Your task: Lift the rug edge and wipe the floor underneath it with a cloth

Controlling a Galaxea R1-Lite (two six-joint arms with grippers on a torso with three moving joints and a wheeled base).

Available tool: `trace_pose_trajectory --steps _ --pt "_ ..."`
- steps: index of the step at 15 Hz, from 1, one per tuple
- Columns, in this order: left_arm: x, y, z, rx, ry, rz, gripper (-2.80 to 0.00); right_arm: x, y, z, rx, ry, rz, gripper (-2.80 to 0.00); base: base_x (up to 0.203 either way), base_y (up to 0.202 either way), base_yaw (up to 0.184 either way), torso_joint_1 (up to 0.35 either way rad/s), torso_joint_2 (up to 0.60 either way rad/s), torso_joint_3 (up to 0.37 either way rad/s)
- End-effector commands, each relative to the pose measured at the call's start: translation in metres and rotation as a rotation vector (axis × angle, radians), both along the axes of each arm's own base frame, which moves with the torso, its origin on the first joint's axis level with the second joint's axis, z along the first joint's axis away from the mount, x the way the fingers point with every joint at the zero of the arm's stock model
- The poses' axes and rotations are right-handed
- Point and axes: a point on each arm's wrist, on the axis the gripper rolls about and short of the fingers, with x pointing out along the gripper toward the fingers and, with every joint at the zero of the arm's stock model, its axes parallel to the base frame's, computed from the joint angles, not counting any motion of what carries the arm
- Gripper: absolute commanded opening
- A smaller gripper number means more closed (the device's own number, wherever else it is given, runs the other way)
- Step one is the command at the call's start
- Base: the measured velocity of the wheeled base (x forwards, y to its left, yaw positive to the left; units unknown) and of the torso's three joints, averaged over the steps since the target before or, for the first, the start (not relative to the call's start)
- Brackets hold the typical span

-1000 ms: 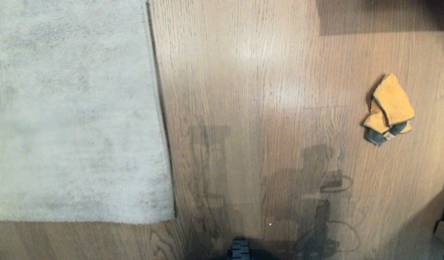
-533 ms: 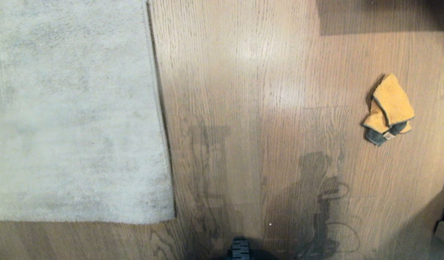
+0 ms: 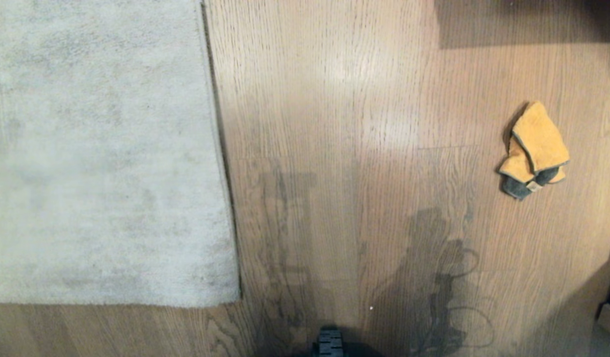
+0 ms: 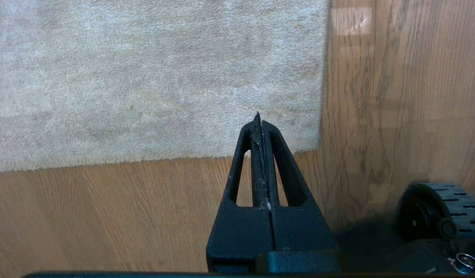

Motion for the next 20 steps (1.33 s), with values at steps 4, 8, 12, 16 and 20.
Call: trace_pose_trajectory --steps 4,8,12,16,20 --pt "0.0000 0.0000 0.0000 0.000 0.000 0.000 -2.80 -0.0013 0.0000 -0.0004 0.033 -0.014 0.001 -2.80 0.000 0.000 0.000 0.000 0.00 0.000" --pt "0.0000 0.0000 0.0000 0.000 0.000 0.000 -2.80 -0.0013 0.0000 -0.0004 0.033 -0.014 0.001 -2.80 0.000 0.000 0.000 0.000 0.00 0.000" --pt "0.0000 0.0000 0.0000 0.000 0.000 0.000 -2.80 -0.0013 0.0000 -0.0004 0.033 -0.014 0.001 -2.80 0.000 0.000 0.000 0.000 0.00 0.000" --pt "0.0000 0.0000 0.0000 0.000 0.000 0.000 -2.80 -0.0013 0.0000 -0.0004 0.033 -0.014 0.001 -2.80 0.000 0.000 0.000 0.000 0.00 0.000" --pt "0.0000 0.0000 0.0000 -0.001 0.000 0.000 -2.80 -0.0013 0.0000 -0.0004 0.033 -0.014 0.001 -2.80 0.000 0.000 0.000 0.000 0.00 0.000"
